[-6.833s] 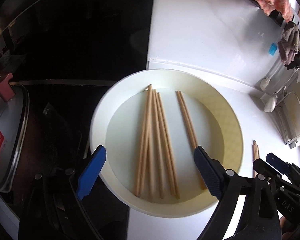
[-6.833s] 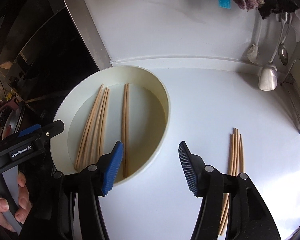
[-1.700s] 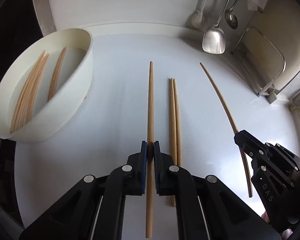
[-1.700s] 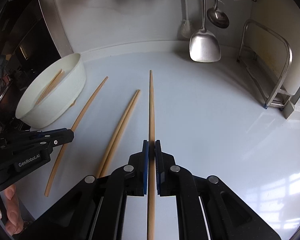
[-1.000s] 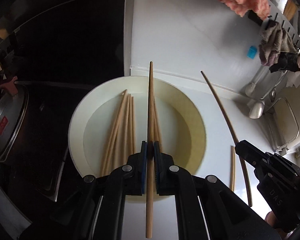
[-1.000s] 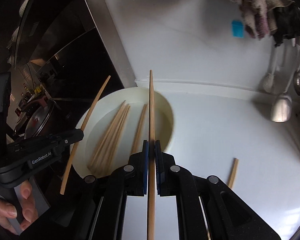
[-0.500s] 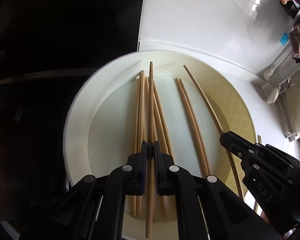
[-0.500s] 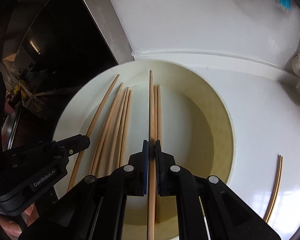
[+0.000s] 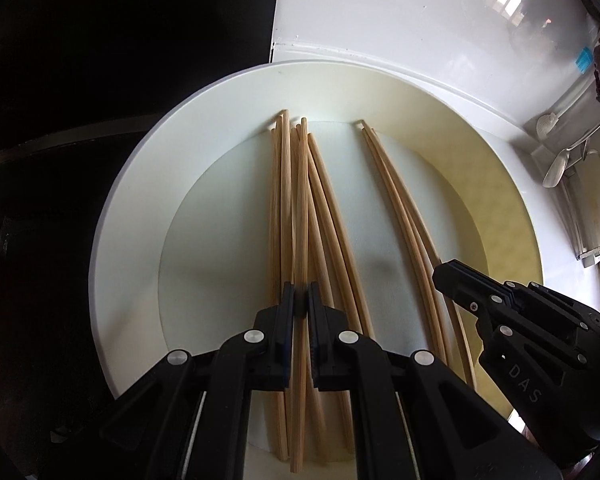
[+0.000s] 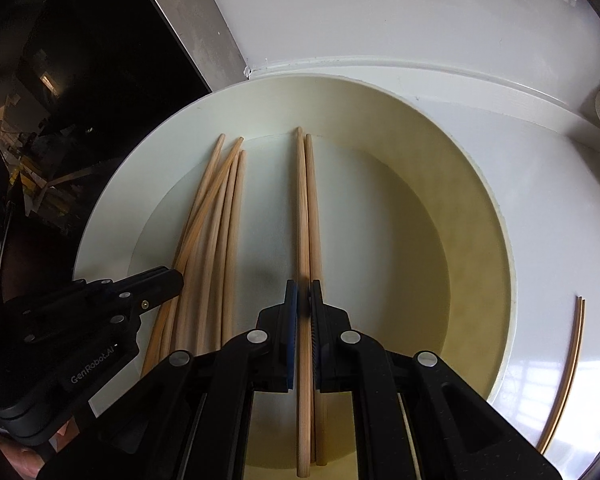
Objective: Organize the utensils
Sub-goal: 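Open both tools to drop the chopsticks into the basin, then withdraw both open tools back toward the last two chopsticks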
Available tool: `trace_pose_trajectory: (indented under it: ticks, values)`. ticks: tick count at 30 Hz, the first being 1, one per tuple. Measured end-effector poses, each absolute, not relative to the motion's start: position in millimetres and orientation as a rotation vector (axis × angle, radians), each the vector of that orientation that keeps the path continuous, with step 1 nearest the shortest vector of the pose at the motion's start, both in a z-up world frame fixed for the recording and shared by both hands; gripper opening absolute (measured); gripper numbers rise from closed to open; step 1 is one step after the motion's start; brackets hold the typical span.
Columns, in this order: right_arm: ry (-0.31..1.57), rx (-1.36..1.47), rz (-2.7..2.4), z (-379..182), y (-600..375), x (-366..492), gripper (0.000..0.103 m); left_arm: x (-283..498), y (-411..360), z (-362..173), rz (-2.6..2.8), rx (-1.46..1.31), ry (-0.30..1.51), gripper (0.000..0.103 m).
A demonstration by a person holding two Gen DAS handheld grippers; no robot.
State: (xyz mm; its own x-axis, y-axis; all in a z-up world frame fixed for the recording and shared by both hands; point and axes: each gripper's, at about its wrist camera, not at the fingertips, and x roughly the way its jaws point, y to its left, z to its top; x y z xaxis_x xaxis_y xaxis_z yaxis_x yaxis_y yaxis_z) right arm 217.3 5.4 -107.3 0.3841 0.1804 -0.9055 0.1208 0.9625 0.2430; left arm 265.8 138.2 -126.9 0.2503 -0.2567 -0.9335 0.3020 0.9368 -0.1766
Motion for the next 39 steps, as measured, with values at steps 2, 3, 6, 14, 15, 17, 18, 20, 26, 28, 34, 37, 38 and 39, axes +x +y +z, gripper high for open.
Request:
trace_pose_trajectory:
  ticks: [2,3,6,14,15,17,18,20,26,28,34,37,38,39]
  values:
    - [1.191,0.289,0.042,-111.2,6.1,221.1,0.006,265.3,138.3,-127.8,-0.384,0.04,1.26,0.008]
    - [1.197,0.287,0.044,-113.5,7.4,223.6,0.006,265.4,138.1,-127.9,-0.386,0.039,1.262,0.008]
    - [1.203,0.291,0.036,-115.1,7.4,224.2,0.006,266.1,140.0,-128.2,-0.391,0.027,1.267,0.008]
    - [1.153,0.272,0.013,-96.6,2.0,215.1,0.013,260.8,147.0,-113.4,-0.375,0.029,1.239,0.03]
    - [1.146,0.27,0.008,-93.3,0.7,213.4,0.015,259.7,148.9,-110.1,-0.368,0.032,1.227,0.039]
    - [1.136,0.27,0.002,-87.3,-3.2,208.2,0.017,256.6,150.8,-101.8,-0.358,0.036,1.2,0.054]
    - [1.129,0.272,-0.002,-84.3,-4.7,206.2,0.019,255.1,152.2,-98.0,-0.355,0.035,1.186,0.061]
    - [1.114,0.272,-0.01,-78.7,-7.8,201.9,0.021,251.4,153.6,-90.8,-0.356,0.031,1.166,0.065]
    - [1.048,0.276,-0.038,-53.4,-13.2,177.1,0.032,239.9,158.1,-77.6,-0.345,0.026,1.143,0.073]
    - [1.03,0.278,-0.046,-46.4,-14.1,168.9,0.037,234.4,161.8,-72.0,-0.342,0.023,1.129,0.078]
    - [1.003,0.28,-0.081,-35.3,-16.4,145.9,0.04,217.5,166.9,-56.0,-0.35,0.03,1.077,0.08]
    - [1.003,0.293,-0.098,-33.7,-19.1,135.4,0.043,206.9,166.1,-49.4,-0.363,0.039,1.052,0.084]
    - [1.002,0.295,-0.103,-33.7,-19.3,132.2,0.046,203.4,165.6,-47.7,-0.368,0.04,1.045,0.086]
    - [0.998,0.294,-0.108,-32.8,-20.8,126.0,0.048,199.7,164.9,-46.2,-0.372,0.041,1.038,0.088]
